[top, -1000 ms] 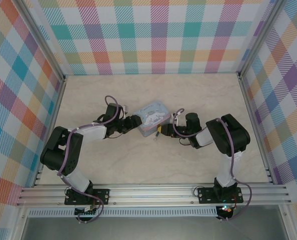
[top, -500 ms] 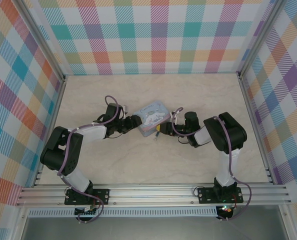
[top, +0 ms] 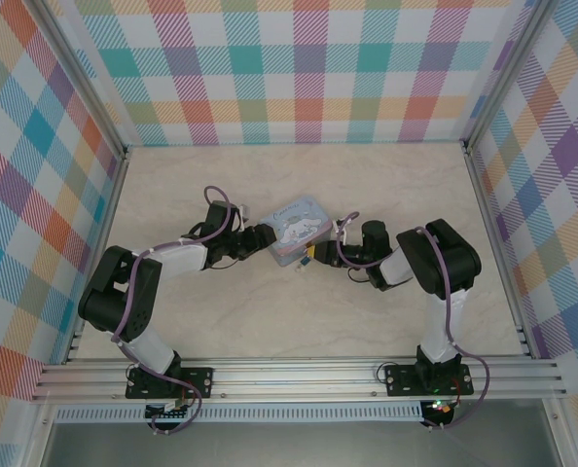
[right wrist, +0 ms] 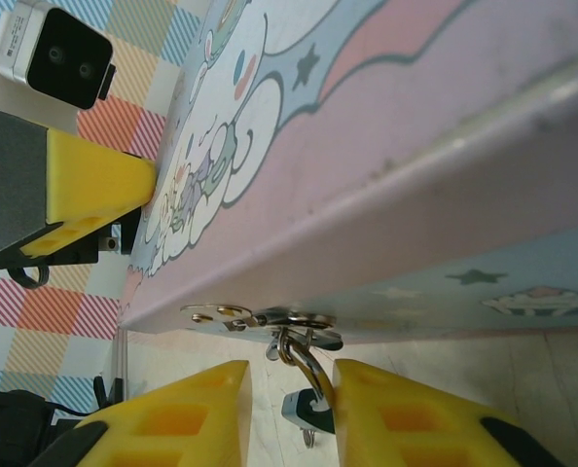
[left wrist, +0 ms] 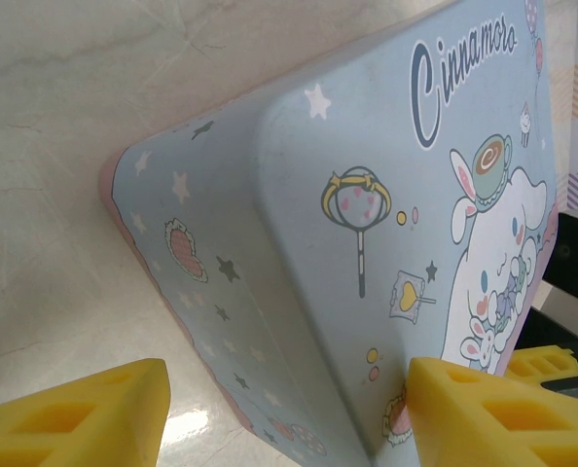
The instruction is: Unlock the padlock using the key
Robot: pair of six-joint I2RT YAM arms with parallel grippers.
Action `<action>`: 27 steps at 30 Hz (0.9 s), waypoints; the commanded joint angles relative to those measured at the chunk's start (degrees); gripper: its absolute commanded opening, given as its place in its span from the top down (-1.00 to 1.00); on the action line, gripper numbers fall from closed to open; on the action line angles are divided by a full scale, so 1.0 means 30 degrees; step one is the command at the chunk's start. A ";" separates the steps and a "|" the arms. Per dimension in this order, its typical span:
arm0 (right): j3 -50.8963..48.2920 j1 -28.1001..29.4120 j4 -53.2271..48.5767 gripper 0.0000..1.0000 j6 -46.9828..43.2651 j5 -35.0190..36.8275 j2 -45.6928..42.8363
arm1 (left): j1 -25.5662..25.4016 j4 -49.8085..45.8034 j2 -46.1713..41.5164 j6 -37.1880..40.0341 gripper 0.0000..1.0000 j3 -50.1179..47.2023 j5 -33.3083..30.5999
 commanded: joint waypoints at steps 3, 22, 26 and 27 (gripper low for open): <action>-0.0110 -0.0023 0.0613 0.54 -0.0099 -0.0621 -0.0039 | -0.0431 -0.2453 0.0470 0.0182 -0.29 -0.0201 -0.0632; -0.0944 -0.0085 -0.0145 1.00 0.0988 0.2806 -0.1585 | -0.0431 -0.2424 0.0412 0.0269 -0.29 -0.0513 -0.0790; -0.1077 -0.0102 -0.0067 1.00 0.1443 0.3720 -0.2136 | -0.0430 -0.2407 0.0383 0.0269 -0.29 -0.0629 -0.0798; -0.1060 -0.0118 -0.0100 1.00 0.1550 0.3897 -0.2228 | -0.0431 -0.2428 0.0383 0.0270 -0.29 -0.0636 -0.0810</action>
